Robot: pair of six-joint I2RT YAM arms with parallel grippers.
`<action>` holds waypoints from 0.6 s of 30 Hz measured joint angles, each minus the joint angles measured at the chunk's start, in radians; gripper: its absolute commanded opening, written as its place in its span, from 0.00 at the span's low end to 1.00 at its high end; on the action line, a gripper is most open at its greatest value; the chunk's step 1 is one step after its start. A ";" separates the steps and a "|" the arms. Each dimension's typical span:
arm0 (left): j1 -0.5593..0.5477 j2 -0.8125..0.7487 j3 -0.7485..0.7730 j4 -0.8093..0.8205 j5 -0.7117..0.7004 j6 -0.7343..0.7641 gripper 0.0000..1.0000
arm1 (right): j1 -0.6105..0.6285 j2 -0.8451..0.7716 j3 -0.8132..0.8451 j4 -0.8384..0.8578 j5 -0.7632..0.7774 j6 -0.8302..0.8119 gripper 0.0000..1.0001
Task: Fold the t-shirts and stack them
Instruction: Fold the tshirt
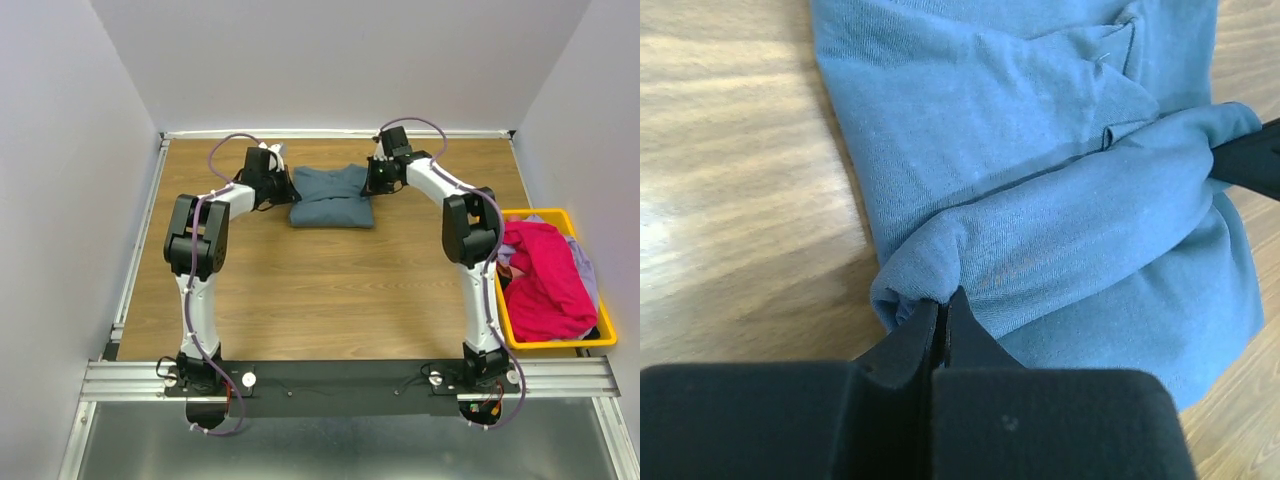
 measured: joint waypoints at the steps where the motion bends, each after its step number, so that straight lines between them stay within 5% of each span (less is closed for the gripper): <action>1: -0.005 -0.001 -0.003 -0.003 0.000 0.000 0.00 | 0.000 -0.019 -0.040 0.020 -0.013 0.004 0.01; 9: -0.096 -0.233 -0.352 -0.011 -0.005 -0.008 0.00 | 0.060 -0.306 -0.491 0.068 -0.031 0.032 0.01; 18: -0.279 -0.722 -0.764 -0.220 -0.047 -0.097 0.00 | 0.271 -0.679 -0.943 -0.032 -0.064 0.110 0.01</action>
